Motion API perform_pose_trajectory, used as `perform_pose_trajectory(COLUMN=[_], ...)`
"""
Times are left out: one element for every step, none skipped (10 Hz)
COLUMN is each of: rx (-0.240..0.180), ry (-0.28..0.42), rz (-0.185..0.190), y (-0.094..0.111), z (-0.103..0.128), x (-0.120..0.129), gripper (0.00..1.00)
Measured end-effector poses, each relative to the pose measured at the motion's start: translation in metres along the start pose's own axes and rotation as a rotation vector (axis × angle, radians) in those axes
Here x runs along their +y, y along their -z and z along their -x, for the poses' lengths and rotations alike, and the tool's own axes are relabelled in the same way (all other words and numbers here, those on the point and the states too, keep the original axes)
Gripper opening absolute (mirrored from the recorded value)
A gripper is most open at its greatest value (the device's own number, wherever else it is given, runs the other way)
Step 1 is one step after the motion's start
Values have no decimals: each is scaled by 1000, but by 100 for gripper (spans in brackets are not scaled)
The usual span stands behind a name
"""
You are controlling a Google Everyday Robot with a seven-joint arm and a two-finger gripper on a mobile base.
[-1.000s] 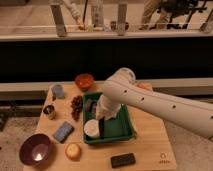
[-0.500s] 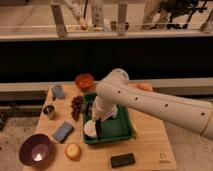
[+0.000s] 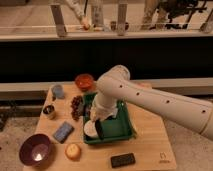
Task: Place brush in paper cup
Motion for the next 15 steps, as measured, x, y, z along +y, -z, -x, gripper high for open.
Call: perform_pose_trajectory(rx=[-10, -16, -22, -27, -31, -35, -41, -49, -55, -64, -82, -93, -108, -120, -131], ry=[3, 3, 7, 21, 29, 42, 64, 95, 119, 134, 148, 155, 158, 155, 151], rz=[-14, -19, -19, -19, -17, -22, -33, -48, -62, -72, -78, -81, -83, -80, -76], y=[2, 2, 2, 2, 2, 2, 0, -1, -3, -4, -7, -9, -11, -12, -14], z=[7, 12, 16, 21, 24, 29, 33, 37, 41, 45, 49, 51, 55, 58, 60], x=[9, 16, 19, 21, 24, 26, 26, 24, 24, 26, 26, 26, 28, 30, 32], gripper=[0, 0, 0, 0, 0, 0, 0, 0, 0, 0, 0, 0, 0, 0, 0])
